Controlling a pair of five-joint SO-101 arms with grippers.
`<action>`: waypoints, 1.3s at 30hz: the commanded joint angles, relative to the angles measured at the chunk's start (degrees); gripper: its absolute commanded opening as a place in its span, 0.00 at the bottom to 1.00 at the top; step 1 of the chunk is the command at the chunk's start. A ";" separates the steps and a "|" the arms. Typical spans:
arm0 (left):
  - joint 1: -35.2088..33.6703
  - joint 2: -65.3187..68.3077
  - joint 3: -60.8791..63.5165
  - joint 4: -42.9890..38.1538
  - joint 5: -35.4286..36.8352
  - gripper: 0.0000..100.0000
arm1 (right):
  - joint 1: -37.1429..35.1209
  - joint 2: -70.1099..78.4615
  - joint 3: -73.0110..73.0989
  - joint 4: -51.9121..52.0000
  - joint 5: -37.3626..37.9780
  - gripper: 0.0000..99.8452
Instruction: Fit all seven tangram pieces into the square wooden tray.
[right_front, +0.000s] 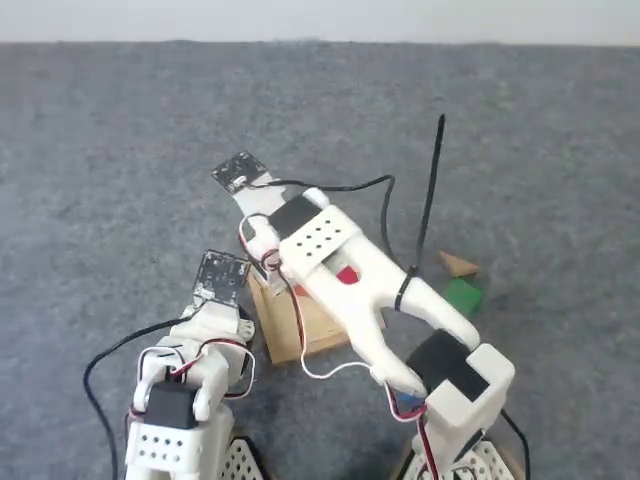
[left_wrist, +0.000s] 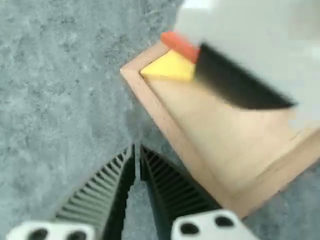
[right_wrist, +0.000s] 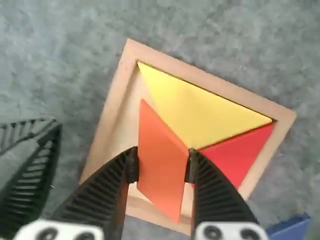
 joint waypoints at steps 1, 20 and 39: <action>-0.18 -1.05 -0.57 0.26 -0.35 0.02 | -1.10 -3.91 0.44 -2.95 -2.11 0.08; -0.26 -1.05 -0.57 0.26 -0.26 0.02 | -1.01 1.63 -0.88 -5.85 -4.04 0.08; -0.26 -0.97 -0.57 0.26 -0.26 0.02 | -0.92 6.64 -3.34 -5.41 -3.69 0.09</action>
